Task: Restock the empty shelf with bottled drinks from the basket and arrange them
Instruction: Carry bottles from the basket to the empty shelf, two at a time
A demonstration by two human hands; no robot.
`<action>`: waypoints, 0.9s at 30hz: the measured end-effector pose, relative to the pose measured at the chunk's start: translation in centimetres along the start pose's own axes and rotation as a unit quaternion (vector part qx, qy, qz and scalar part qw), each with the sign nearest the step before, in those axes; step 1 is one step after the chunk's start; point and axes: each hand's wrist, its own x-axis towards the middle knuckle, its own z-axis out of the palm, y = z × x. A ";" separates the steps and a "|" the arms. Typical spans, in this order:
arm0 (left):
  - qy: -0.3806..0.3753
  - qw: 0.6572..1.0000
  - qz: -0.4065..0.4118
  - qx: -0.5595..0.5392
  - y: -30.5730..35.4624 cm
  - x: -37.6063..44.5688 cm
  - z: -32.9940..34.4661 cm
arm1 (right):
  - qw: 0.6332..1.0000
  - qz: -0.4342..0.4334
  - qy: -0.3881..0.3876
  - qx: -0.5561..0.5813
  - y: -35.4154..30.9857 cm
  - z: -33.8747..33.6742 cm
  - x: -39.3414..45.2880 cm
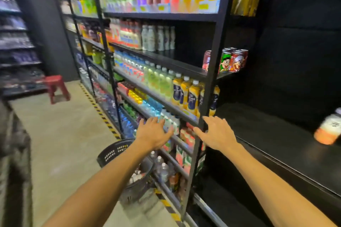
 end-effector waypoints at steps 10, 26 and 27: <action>0.018 0.986 -0.166 0.008 -16.1 0.0 1.4 | 0.988 -0.151 -0.034 0.015 -13.4 6.0 10.7; 0.000 0.965 -0.259 0.042 -28.1 10.6 4.2 | 0.970 -0.227 -0.082 0.021 -21.2 14.4 28.5; -0.007 0.965 -0.258 0.040 -29.0 11.5 4.8 | 0.970 -0.226 -0.086 0.023 -21.7 15.1 29.3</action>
